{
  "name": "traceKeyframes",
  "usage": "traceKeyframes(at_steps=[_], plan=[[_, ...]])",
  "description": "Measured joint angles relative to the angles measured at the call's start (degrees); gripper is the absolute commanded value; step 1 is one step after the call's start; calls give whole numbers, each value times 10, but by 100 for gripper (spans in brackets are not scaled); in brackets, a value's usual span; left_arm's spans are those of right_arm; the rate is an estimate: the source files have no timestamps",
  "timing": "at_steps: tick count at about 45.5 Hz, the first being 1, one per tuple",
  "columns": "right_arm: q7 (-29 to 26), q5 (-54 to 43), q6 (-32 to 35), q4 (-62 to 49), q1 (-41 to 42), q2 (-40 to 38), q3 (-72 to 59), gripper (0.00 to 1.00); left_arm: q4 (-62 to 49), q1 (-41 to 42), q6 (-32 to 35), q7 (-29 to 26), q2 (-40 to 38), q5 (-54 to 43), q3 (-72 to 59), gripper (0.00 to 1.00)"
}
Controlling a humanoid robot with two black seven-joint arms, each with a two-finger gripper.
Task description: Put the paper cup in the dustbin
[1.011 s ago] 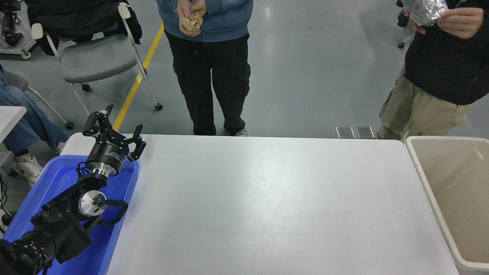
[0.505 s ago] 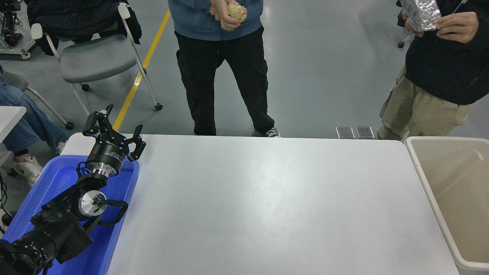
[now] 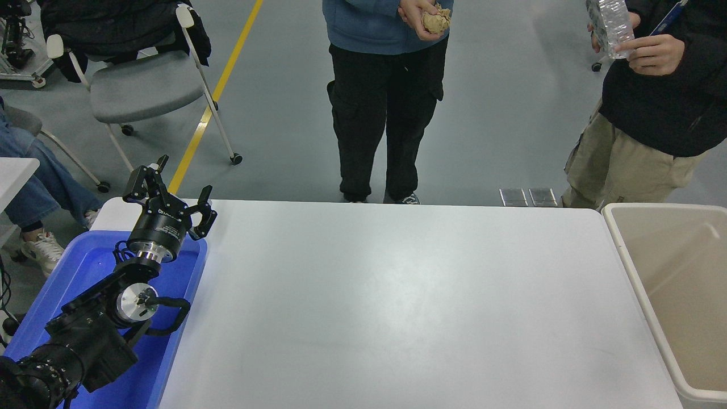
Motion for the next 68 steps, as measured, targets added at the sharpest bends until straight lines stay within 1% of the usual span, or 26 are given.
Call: traceKeyframes(at_steps=[14,20,30,38,44,49,59,68], plan=[[0,1,8,0,21,11,3,99,0,0,0,0,0,0,0,100],[3,15,18,0,27,14,15,99,0,0,0,0,0,0,0,100],[30,50,43,33,38,-7,47,99,0,0,0,1,0,0,0,100],[52,75,58,139,27,-57,150,99,0,0,0,0,0,0,0,100],[69,84,64,239,-12,-87,258,99,0,0,0,0,0,0,0,100],[91,87,67,306,-44,-96,328,99,0,0,0,0,0,0,0,100],[134,88,71,416,-117,-79,444,99,0,0,0,0,0,0,0,100],[152,80,72,488,-178,-24,534,99,0,0,0,0,0,0,0,100]])
